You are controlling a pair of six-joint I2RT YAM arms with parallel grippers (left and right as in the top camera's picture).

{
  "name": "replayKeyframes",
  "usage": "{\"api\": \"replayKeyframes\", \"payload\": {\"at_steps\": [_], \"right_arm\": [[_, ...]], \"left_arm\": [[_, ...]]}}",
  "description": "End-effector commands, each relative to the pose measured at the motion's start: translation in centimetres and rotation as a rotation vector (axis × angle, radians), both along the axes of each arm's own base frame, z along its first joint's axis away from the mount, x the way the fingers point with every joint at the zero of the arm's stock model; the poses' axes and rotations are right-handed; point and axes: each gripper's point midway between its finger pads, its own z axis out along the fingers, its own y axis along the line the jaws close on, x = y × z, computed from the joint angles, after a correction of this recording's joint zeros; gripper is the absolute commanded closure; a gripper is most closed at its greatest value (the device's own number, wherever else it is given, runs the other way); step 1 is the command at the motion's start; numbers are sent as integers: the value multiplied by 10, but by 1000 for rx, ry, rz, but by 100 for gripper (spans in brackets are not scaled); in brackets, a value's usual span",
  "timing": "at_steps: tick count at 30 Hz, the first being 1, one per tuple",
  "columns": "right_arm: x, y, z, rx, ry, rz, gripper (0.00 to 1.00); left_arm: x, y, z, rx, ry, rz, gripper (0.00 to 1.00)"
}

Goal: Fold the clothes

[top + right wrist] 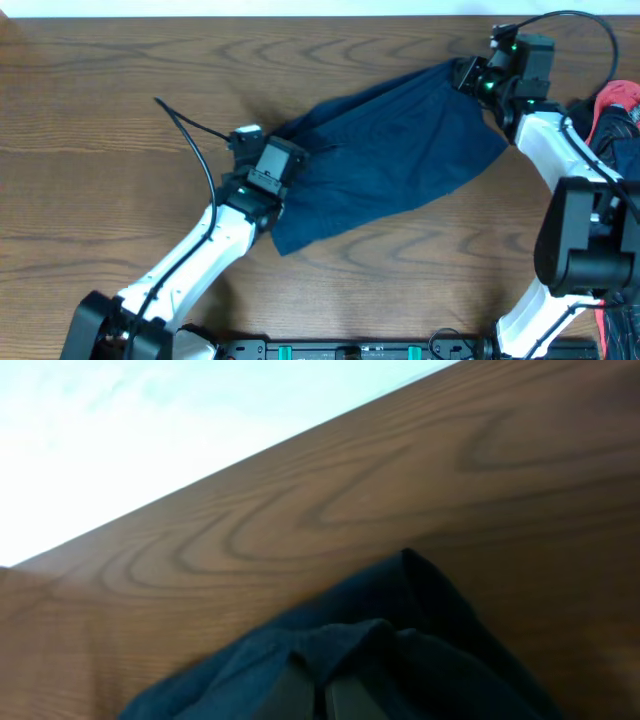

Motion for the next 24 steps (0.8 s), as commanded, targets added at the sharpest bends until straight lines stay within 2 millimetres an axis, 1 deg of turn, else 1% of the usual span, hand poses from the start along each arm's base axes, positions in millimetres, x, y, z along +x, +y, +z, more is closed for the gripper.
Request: {"api": "replayKeyframes", "payload": {"at_steps": [1, 4, 5, 7, 11, 12, 13, 15, 17, 19, 22, 24], "right_arm": [[8, -4, -17, -29, 5, -19, 99], [11, -2, -30, -28, 14, -15, 99], [12, -2, -33, -28, 15, -16, 99], [15, -3, -38, -29, 12, -16, 97], [16, -3, -39, -47, 0, -6, 85], [16, -2, -38, -61, -11, 8, 77], [16, -3, -37, -77, -18, 17, 69], [14, -6, -34, -98, -26, 36, 61], [10, -14, -30, -101, -20, 36, 56], [5, -26, -22, -91, -6, 24, 54], [-9, -45, -18, -80, 48, -8, 51], [-22, -59, -21, -80, 114, -43, 50]], "left_arm": [[8, 21, -10, -10, -16, 101, 94], [19, 22, -16, -51, -28, 105, 92], [22, 23, -18, -63, -31, 108, 89], [29, 25, -20, -80, -48, 118, 75], [39, 32, -17, -97, -86, 140, 56], [41, 34, -14, -95, -92, 138, 53], [42, 37, -12, -87, -93, 132, 47], [41, 39, -9, -81, -79, 98, 39], [37, 34, -7, -111, -48, 37, 33], [30, 22, -7, -189, -4, -33, 29], [18, 4, -14, -315, 71, -102, 27], [7, -11, -22, -403, 140, -150, 26]]}}
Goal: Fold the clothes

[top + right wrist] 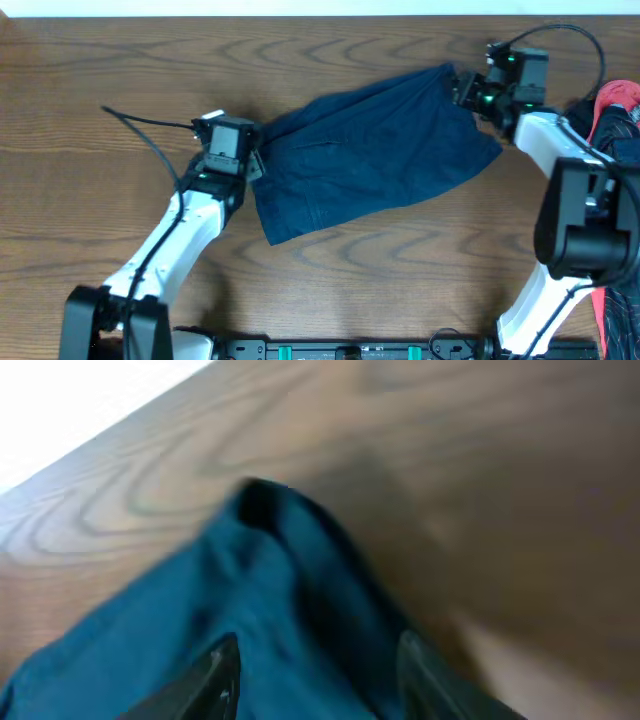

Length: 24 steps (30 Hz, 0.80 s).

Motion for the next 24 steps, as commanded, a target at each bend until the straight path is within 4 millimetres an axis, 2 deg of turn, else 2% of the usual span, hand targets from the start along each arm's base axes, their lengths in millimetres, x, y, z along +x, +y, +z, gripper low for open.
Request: {"api": "replayKeyframes", "payload": {"at_steps": [1, 4, 8, 13, 16, 18, 20, 22, 24], "right_arm": [[-13, -29, 27, -25, 8, -48, 50], [-44, -49, 4, -45, 168, -96, 47], [-99, -74, -30, -102, 432, -170, 43], [-120, -65, -53, -94, 490, -142, 40], [-120, -47, -66, -71, 443, -80, 40], [-112, -25, -67, -45, 344, 42, 39], [-107, -14, -67, -31, 291, 84, 40], [-106, -12, -69, -39, 282, 89, 55], [-110, -11, -71, -38, 298, 88, 87]], "left_arm": [[-19, -40, -15, -202, 111, -162, 25], [-39, -55, -29, -283, 220, -210, 20], [-58, -54, -48, -282, 331, -209, 19], [-61, -53, -67, -264, 383, -226, 21], [-61, -53, -81, -261, 410, -223, 35], [-63, -53, -90, -258, 433, -220, 48], [-64, -52, -95, -257, 448, -218, 63], [-64, -52, -96, -246, 450, -240, 76], [-63, -50, -95, -237, 443, -261, 81]]}}
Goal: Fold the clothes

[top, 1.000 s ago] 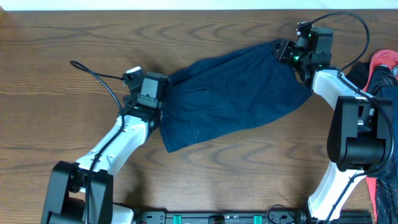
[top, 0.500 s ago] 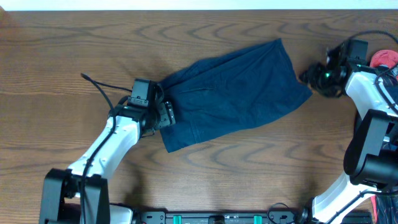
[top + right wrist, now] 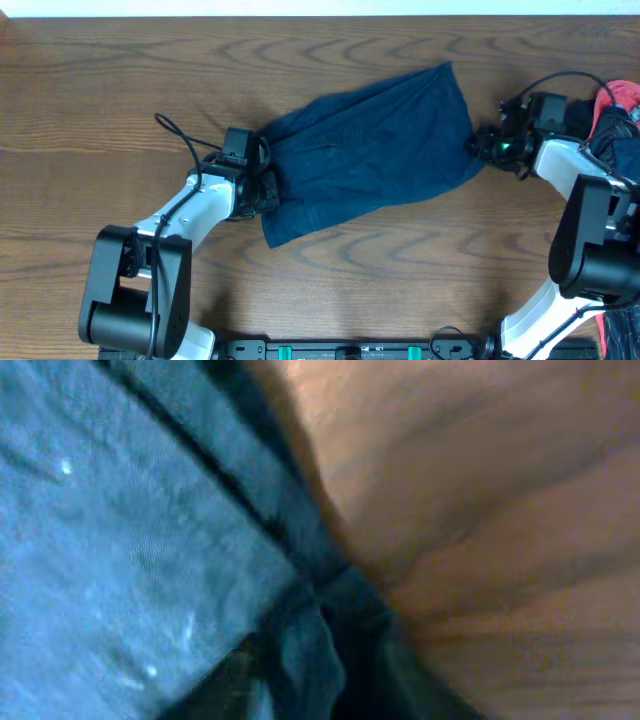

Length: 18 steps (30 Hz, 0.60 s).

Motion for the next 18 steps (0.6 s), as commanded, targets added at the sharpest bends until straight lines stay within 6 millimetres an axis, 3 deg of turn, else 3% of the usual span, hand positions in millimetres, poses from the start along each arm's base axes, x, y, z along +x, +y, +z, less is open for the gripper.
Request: {"api": "replayKeyframes", "payload": {"at_steps": [1, 5, 9, 15, 17, 18], "right_arm": [[-8, 13, -5, 33, 16, 51, 95], [-24, -2, -12, 14, 102, -19, 99], [-74, -20, -22, 2, 349, -191, 99], [-144, -10, -21, 3, 643, -196, 99], [-155, -13, -19, -30, 688, -189, 95], [-157, -16, -18, -49, 691, -191, 91]], "left_arm": [[-11, 9, -13, 29, 44, -31, 88], [-9, 27, -9, 31, 48, 17, 94], [-4, 56, 0, 30, 35, 99, 94], [10, 94, 25, 29, -48, 195, 94], [14, 101, 37, 29, -83, 217, 87], [15, 103, 43, 30, -101, 221, 78]]}}
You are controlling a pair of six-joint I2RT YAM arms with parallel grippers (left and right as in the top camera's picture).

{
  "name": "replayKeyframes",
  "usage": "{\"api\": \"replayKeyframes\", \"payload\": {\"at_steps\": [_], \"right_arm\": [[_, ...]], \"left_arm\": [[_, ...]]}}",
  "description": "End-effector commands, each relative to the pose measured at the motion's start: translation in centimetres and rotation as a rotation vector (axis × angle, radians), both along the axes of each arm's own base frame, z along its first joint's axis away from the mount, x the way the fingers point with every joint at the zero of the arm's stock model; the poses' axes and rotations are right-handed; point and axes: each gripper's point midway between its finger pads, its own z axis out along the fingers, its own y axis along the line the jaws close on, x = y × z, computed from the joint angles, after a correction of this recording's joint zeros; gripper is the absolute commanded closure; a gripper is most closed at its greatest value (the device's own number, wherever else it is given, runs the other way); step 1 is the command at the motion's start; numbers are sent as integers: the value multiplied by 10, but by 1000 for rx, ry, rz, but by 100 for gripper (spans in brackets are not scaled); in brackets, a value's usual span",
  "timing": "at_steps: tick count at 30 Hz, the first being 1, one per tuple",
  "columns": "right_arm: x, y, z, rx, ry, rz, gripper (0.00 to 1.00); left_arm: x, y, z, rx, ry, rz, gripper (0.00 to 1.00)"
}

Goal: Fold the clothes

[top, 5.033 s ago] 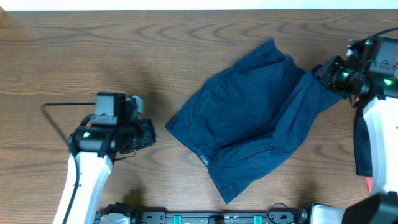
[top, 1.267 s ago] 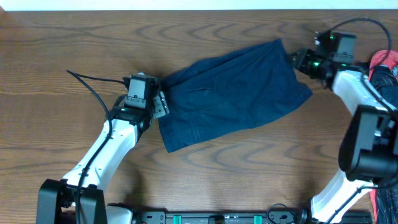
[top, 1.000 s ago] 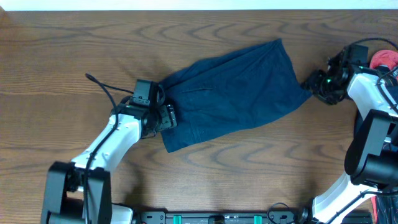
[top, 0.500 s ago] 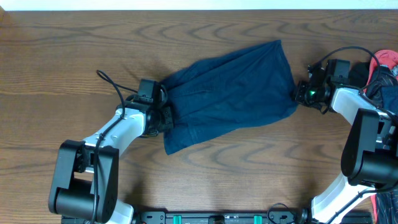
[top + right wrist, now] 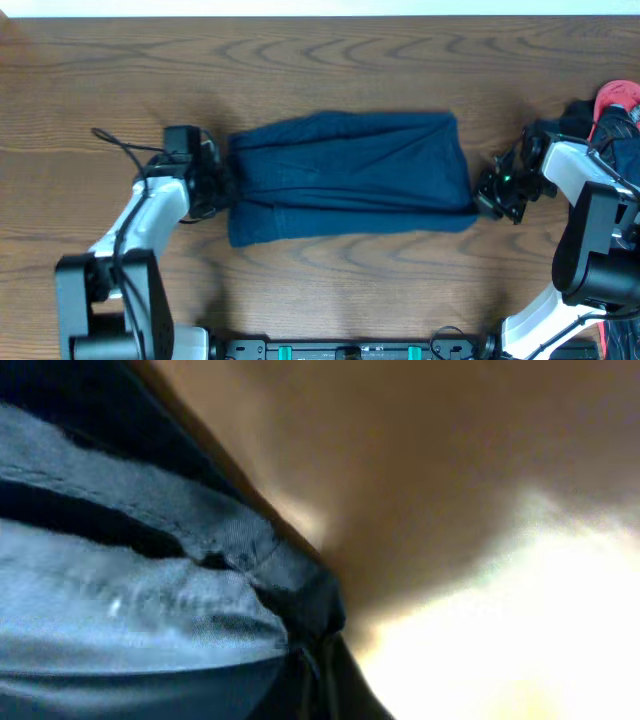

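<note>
A dark blue garment [image 5: 350, 175] lies stretched out level across the middle of the wooden table [image 5: 330, 70]. My left gripper [image 5: 220, 183] sits at its left edge, shut on the cloth there. At the garment's lower right corner is my right gripper [image 5: 484, 196]. The right wrist view shows blue cloth [image 5: 130, 600] filling the left side, with a hemmed corner pinched in my right gripper [image 5: 318, 665], whose jaws are closed together. The table beyond is blurred and bright.
A heap of red and dark clothes [image 5: 612, 108] lies at the table's right edge behind the right arm. The left arm's black cable [image 5: 118, 146] loops out to the left. The table's far edge runs along the top of the overhead view.
The garment lay slanted from lower left to upper right; it is now level and drawn out flat. My left gripper has moved left and my right gripper down toward me, both with cloth in them.
At first my right gripper held the garment's far right corner and the left sat on its left end. Then the right jaws stood open over that corner. Later both grippers were low on the slanted garment's ends. It now lies stretched straight between them.
</note>
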Motion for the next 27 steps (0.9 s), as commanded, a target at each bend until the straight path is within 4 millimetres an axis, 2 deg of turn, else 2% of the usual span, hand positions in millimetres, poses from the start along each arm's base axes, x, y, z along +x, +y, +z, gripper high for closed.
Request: {"api": "replayKeyframes", "payload": {"at_steps": [1, 4, 5, 7, 9, 10, 12, 14, 15, 18, 19, 21, 23, 25, 27], "right_arm": [[-14, -34, -9, -185, 58, 12, 87], [7, -40, -4, -193, -45, -4, 78], [18, -40, 0, -181, -105, 2, 75], [47, -34, 11, -127, -259, 32, 62], [64, -26, 21, -82, -363, 71, 58], [79, -18, 31, -36, -468, 127, 58], [98, -8, 45, 13, -604, 201, 58], [112, -9, 53, 10, -686, 218, 61], [121, -9, 58, 7, -730, 224, 66], [138, 6, 73, 59, -845, 262, 74], [143, 11, 77, 65, -875, 279, 70], [150, 17, 78, 41, -900, 305, 45], [155, 22, 77, -6, -908, 329, 32], [161, 27, 74, -62, -912, 354, 26], [168, 31, 70, -115, -921, 374, 28]], "left_arm": [[8, 26, 23, 72, -72, 50, 69], [8, 26, 38, 77, -110, 47, 38], [6, 26, 42, 78, -116, 46, 33], [2, 25, 48, 77, -122, 46, 30], [0, 22, 51, 63, -124, 41, 30], [0, 18, 52, 39, -125, 31, 30], [-1, 4, 55, -29, -135, -16, 30], [-1, -6, 57, -76, -144, -54, 30], [-1, -11, 58, -93, -147, -68, 30], [-1, -23, 60, -104, -165, -130, 36], [0, -28, 61, -101, -173, -157, 39], [0, -38, 61, -93, -186, -215, 39], [0, -51, 61, -88, -199, -272, 39], [1, -61, 60, -85, -213, -319, 39], [3, -70, 59, -82, -226, -354, 39]]}}
